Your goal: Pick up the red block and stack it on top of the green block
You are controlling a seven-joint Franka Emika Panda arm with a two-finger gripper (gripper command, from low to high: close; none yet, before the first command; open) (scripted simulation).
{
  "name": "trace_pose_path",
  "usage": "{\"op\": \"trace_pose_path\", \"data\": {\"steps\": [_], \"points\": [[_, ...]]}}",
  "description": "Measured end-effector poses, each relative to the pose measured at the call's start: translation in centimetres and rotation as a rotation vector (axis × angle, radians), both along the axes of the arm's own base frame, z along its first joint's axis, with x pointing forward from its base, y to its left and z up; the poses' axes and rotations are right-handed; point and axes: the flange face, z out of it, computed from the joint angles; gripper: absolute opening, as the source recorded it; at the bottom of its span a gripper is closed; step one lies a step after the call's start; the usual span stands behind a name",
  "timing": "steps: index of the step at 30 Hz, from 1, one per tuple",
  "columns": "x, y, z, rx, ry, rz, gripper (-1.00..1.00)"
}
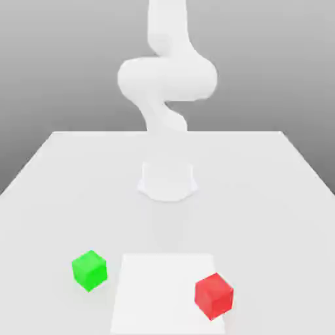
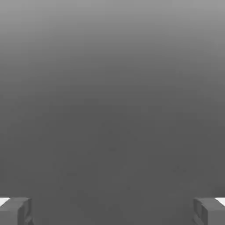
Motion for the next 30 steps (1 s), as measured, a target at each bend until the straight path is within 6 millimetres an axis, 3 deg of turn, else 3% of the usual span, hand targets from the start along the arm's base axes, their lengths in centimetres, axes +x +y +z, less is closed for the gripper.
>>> {"op": "trace_pose_path", "data": {"steps": [7,14,19,24,27,30], "points": [[6.8,2.1,-11.7,0.095,0.18,-0.219,0.0],[9.9,3.6,-24.2,0.185,0.346,-0.435,0.0],[10.0,4.7,-32.9,0.249,0.461,-0.59,0.0],[8.4,6.3,-41.1,0.313,0.579,-0.745,0.0],[6.9,7.3,-45.4,0.35,0.646,-0.838,0.0],[6.7,7.5,-49.1,0.363,0.662,-0.863,0.0]]}}
